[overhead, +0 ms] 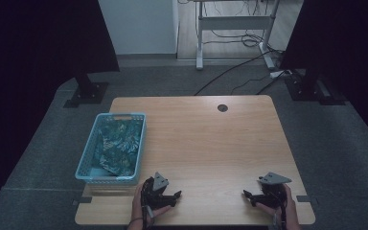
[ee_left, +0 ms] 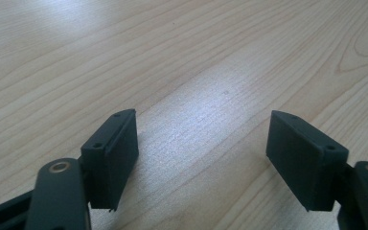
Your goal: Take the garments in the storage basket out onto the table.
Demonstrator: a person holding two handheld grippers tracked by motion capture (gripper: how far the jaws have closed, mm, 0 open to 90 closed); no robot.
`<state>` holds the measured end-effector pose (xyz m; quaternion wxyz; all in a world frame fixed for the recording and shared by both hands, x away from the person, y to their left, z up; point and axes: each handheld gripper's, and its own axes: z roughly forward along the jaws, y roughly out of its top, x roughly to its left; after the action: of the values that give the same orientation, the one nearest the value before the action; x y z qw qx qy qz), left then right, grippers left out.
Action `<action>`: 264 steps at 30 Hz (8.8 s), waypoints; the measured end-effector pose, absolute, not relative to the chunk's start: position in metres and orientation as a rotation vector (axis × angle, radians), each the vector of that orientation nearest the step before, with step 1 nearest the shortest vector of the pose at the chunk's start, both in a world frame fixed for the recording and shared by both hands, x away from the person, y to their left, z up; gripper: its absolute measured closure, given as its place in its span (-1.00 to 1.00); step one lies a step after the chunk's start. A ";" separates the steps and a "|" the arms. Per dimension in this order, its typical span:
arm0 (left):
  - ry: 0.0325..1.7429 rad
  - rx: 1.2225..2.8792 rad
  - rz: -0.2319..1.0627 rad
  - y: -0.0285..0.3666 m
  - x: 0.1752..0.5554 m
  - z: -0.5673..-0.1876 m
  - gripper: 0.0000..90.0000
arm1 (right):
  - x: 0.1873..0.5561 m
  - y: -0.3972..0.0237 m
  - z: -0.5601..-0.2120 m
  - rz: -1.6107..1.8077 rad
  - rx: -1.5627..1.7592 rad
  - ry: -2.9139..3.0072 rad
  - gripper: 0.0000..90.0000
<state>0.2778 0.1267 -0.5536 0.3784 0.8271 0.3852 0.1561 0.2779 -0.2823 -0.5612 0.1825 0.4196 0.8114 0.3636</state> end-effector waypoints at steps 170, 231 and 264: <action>0.999 1.860 0.501 0.168 0.288 -0.449 -0.41 | 0.279 -0.281 -0.561 1.025 1.181 2.293 -0.71; 1.186 1.794 0.597 0.228 0.324 -0.440 -0.33 | 0.278 -0.281 -0.561 1.024 1.182 2.292 -0.72; 1.260 1.779 0.612 0.244 0.344 -0.442 -0.36 | 0.278 -0.281 -0.561 1.024 1.183 2.292 -0.72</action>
<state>0.3443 0.2443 -0.4420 0.4245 0.7114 0.5039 0.2447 0.2779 -0.2807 -0.5612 0.1824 0.4191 0.8121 0.3627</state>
